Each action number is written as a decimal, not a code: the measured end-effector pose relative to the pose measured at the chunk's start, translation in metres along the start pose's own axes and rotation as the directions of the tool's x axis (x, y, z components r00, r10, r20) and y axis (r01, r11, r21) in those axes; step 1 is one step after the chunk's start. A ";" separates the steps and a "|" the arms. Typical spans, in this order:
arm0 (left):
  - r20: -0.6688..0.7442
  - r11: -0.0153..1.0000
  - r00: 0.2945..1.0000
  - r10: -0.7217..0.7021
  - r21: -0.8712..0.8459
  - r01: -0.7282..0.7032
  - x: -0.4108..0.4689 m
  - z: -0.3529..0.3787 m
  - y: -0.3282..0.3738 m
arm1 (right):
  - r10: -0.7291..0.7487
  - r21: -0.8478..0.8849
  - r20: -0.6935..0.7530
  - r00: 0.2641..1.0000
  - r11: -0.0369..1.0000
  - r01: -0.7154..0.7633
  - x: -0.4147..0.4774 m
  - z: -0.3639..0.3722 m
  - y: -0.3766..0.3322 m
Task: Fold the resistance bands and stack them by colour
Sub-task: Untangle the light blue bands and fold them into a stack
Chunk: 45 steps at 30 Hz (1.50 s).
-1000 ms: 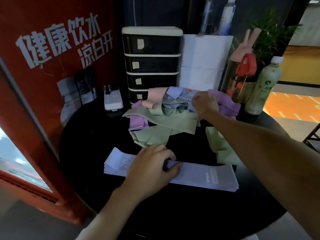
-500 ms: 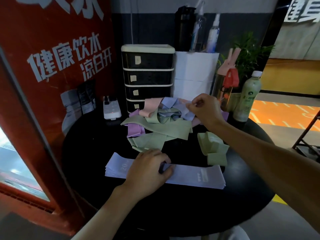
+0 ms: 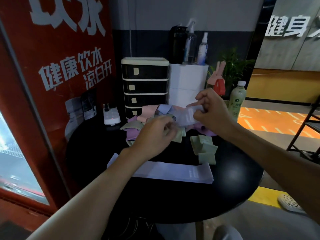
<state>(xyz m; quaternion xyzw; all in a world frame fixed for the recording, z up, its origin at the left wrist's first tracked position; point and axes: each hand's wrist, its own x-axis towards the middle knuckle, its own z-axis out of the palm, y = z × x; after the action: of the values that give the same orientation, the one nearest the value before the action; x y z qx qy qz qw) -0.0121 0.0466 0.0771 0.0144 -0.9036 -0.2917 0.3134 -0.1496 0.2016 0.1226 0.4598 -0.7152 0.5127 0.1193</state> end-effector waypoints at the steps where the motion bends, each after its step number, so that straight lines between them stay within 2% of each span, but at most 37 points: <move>1: -0.018 0.999 1.000 0.007 -0.040 -0.008 0.008 -0.001 0.004 | -0.023 0.010 0.002 1.000 1.000 0.023 -0.001 -0.003 -0.003; 4: 0.010 0.990 1.000 0.006 -0.138 -0.005 0.025 0.001 0.012 | -0.059 0.045 0.013 0.998 0.997 0.058 -0.006 -0.007 -0.008; 8: 0.129 0.964 0.992 0.004 -0.264 0.030 0.032 0.013 0.012 | -0.077 0.081 0.043 0.996 0.994 0.073 -0.010 -0.014 -0.015; 11: 0.113 0.944 0.992 0.060 -0.331 -0.020 0.034 0.015 0.021 | -0.096 0.107 0.046 0.994 0.990 0.091 -0.012 -0.021 -0.024; 16: 0.074 0.913 0.997 -0.025 -0.405 0.053 0.041 0.014 0.030 | -0.125 0.118 0.032 0.992 0.986 0.121 -0.012 -0.030 -0.027; 19: 0.100 0.896 0.995 -0.012 -0.441 0.055 0.041 0.010 0.029 | -0.107 0.120 -0.018 0.994 0.987 0.108 -0.012 -0.037 -0.024; 26: 0.261 0.944 0.964 -0.049 -0.302 0.130 0.024 0.010 0.008 | -0.072 0.056 -0.180 0.981 0.995 0.084 -0.009 -0.048 -0.029; 30: 0.272 0.945 0.960 -0.072 -0.288 0.152 0.012 0.018 -0.002 | -0.025 0.078 -0.167 0.986 0.996 0.038 -0.012 -0.047 -0.031; 36: 0.158 0.961 0.985 -0.075 -0.251 0.114 0.013 0.006 -0.004 | 0.076 0.062 -0.225 0.971 0.996 -0.064 -0.014 -0.050 -0.025; 40: 0.191 0.991 0.981 -0.035 -0.119 0.058 0.010 -0.008 -0.011 | 0.083 0.074 -0.276 0.958 0.995 -0.065 -0.016 -0.053 -0.022; 43: 0.218 0.995 0.974 -0.062 -0.066 0.078 0.003 -0.015 -0.023 | 0.083 0.058 -0.338 0.937 0.996 -0.067 -0.016 -0.057 -0.020; 45: 0.241 0.992 0.966 -0.096 -0.062 0.114 -0.002 -0.020 -0.028 | 0.104 0.077 -0.311 0.945 0.994 -0.084 -0.019 -0.058 -0.019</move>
<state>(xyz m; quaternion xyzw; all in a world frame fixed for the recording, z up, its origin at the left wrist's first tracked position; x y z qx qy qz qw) -0.0030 0.0138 0.0736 0.0154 -0.9209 -0.3414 0.1876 -0.1418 0.2591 0.1484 0.3412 -0.6919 0.6064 0.1927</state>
